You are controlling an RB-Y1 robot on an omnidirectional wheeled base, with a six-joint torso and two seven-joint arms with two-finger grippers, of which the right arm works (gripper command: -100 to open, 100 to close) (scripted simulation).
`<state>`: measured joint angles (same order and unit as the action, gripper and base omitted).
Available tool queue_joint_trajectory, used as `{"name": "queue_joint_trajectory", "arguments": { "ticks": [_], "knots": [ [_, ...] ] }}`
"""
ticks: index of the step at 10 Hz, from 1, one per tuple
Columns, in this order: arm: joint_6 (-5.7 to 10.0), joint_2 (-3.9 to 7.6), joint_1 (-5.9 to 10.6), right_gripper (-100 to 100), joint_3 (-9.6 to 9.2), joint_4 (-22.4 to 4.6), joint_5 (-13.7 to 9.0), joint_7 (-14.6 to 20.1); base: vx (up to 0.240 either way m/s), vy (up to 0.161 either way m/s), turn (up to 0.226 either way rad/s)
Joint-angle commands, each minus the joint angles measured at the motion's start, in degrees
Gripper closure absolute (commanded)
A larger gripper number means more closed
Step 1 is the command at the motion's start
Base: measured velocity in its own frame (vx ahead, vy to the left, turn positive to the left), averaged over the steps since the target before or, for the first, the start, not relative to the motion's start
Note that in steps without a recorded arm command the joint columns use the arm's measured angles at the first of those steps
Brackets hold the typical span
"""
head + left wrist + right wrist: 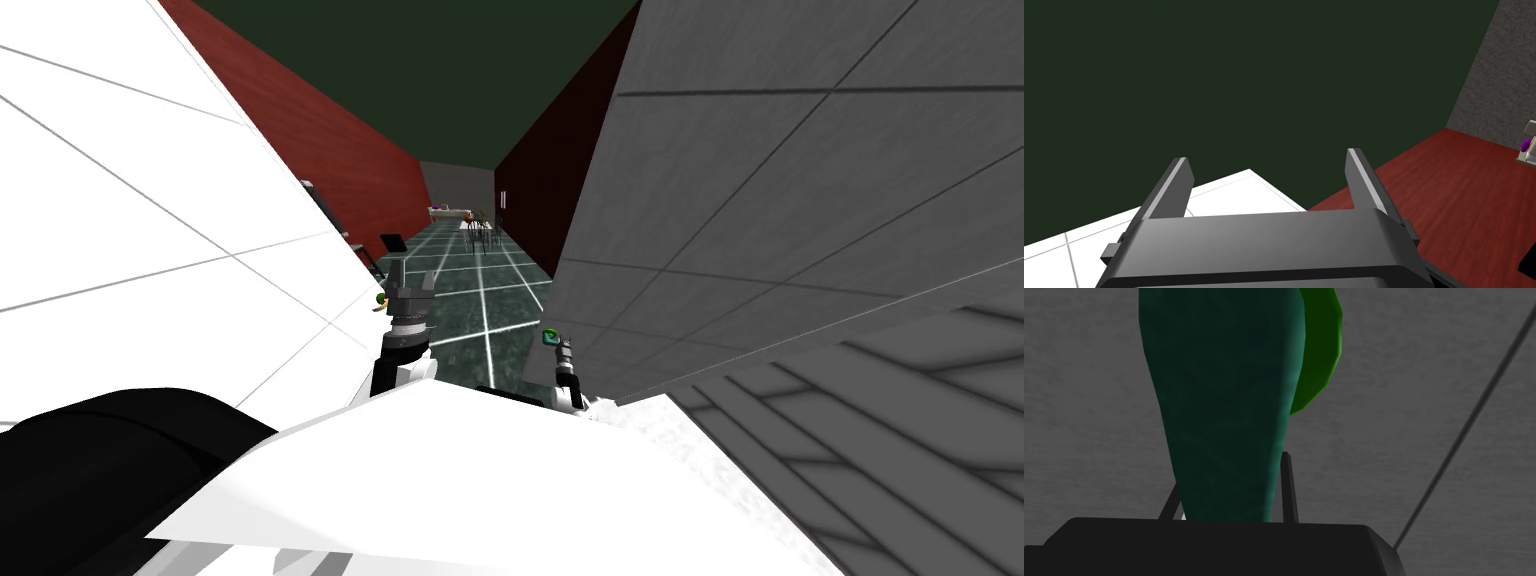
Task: Push the door open
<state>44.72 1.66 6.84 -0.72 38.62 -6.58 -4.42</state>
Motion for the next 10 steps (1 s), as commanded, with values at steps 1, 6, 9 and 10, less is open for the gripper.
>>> {"name": "queue_joint_trajectory", "arguments": {
  "ticks": [1,6,9,10],
  "knots": [
    [-0.18,-0.68,0.02,100,0.79,0.59,-0.37,-0.34,0.187,0.114,-0.072],
    [-0.16,0.09,-0.15,100,2.78,0.71,-1.34,-0.72,0.152,0.05,-0.045],
    [-0.09,0.82,-0.16,100,4.15,0.64,-2.11,-1.19,0.185,0.053,-0.037],
    [-0.06,1.07,-0.16,100,4.72,0.62,-2.43,-1.38,0.193,0.062,-0.055]
  ]
}}
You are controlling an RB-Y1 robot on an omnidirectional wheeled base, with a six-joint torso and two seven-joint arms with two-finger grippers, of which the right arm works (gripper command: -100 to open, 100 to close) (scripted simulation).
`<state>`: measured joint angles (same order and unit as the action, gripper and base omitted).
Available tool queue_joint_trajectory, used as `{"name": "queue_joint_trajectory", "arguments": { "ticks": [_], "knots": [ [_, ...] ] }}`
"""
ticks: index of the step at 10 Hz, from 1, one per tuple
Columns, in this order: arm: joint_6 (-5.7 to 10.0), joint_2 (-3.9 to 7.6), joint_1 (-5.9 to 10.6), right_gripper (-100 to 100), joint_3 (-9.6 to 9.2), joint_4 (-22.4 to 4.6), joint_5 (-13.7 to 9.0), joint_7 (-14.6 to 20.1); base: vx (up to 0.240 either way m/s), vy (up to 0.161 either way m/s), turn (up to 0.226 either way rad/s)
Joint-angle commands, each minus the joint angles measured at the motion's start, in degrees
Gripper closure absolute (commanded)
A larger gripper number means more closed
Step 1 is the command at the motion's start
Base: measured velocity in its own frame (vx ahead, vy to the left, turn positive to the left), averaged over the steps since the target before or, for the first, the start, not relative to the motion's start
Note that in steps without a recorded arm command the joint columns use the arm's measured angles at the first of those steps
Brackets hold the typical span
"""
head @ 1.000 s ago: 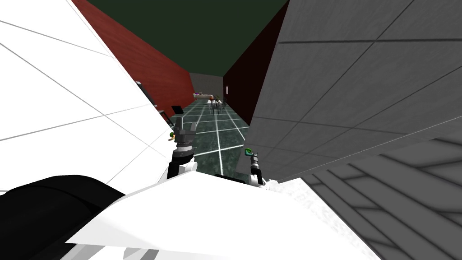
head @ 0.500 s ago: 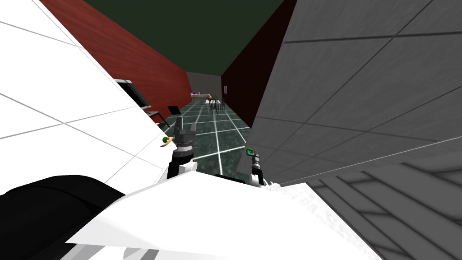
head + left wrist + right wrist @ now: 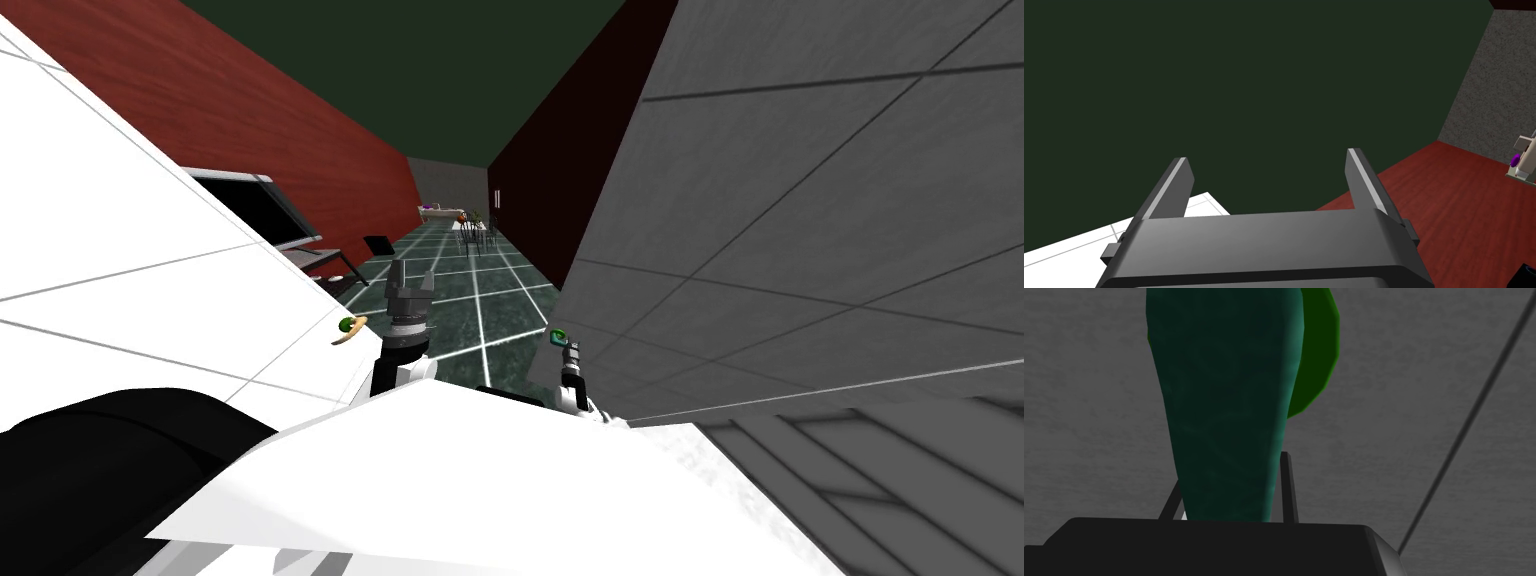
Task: Push the door open
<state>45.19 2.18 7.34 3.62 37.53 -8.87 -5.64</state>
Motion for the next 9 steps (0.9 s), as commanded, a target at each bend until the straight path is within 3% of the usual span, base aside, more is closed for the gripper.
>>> {"name": "queue_joint_trajectory", "arguments": {
  "ticks": [1,7,8,9],
  "knots": [
    [-0.53,0.55,-0.66,100,0.37,1.71,-0.14,-0.16,0.126,0.023,-0.017],
    [-0.29,1.68,-0.67,100,4.89,1.5,-2.68,-1.69,0.194,0.068,-0.063],
    [-0.29,1.68,-0.67,100,4.89,1.5,-2.68,-1.69,0.14,0.045,-0.028],
    [-0.21,1.77,-0.68,100,6.36,1.43,-3.51,-2.19,0.188,0.082,-0.066]
  ]
}}
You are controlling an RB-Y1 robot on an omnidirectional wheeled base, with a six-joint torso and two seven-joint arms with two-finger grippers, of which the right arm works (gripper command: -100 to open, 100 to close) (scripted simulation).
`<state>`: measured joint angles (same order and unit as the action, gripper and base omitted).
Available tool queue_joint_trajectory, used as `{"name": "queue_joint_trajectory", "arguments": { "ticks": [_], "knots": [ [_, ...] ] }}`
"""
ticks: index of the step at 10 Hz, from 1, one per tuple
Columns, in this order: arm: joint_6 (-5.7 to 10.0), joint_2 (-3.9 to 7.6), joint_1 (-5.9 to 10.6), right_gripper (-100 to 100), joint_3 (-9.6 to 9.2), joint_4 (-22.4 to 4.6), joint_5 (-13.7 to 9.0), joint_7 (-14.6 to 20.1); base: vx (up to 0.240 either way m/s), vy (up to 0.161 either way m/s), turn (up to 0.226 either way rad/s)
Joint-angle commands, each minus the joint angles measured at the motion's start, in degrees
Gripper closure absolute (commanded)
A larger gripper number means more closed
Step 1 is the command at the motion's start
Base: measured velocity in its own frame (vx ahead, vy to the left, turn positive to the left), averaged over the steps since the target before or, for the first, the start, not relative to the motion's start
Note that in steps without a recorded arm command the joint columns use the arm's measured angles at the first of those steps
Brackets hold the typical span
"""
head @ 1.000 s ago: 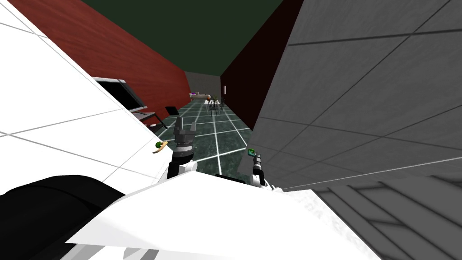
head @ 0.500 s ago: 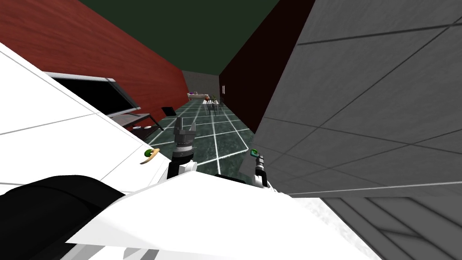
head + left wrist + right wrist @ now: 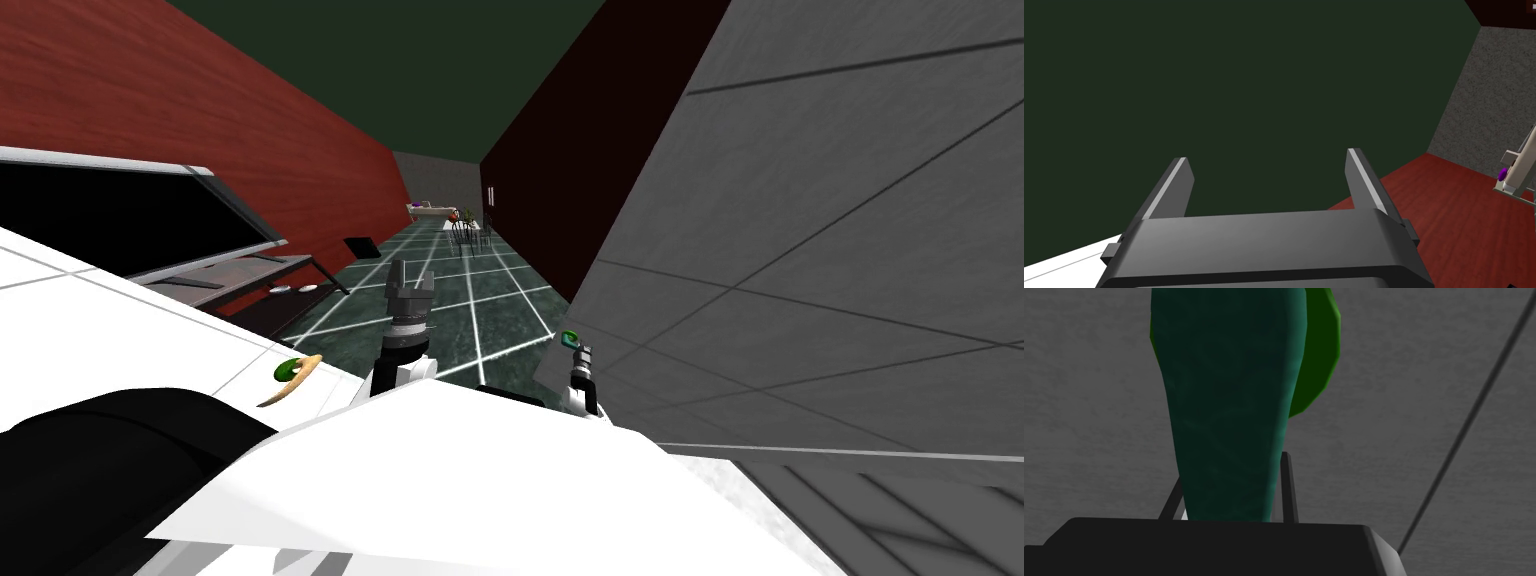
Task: Push the door open
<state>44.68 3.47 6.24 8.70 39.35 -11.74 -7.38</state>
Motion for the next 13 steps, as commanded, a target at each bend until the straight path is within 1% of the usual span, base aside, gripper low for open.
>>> {"name": "queue_joint_trajectory", "arguments": {
  "ticks": [1,4,5,7,10,11,12,13],
  "knots": [
    [0.32,0.47,0.42,100,1.64,-0.4,-0.84,-0.57,0.203,0.077,-0.093],
    [0.43,0.34,0.41,100,3.68,-0.49,-1.99,-1.27,0.187,0.08,-0.077],
    [0.48,0.19,0.41,100,4.58,-0.53,-2.49,-1.57,0.23,0.088,-0.097],
    [0.54,-0.11,0.41,100,5.78,-0.59,-3.17,-1.98,0.23,0.079,-0.083],
    [0.59,-0.49,0.4,100,6.79,-0.63,-3.74,-2.32,0.198,0.051,-0.054],
    [0.12,-0.12,-0.53,100,7.08,0.28,-3.8,-2.43,0.078,0.001,-0.039],
    [0.21,0.39,-0.64,100,8.08,0.45,-4.43,-2.79,0.149,-0.001,-0.038],
    [0.26,0.52,-0.67,100,8.54,0.46,-4.74,-2.98,0.197,0.037,-0.054]
  ]
}}
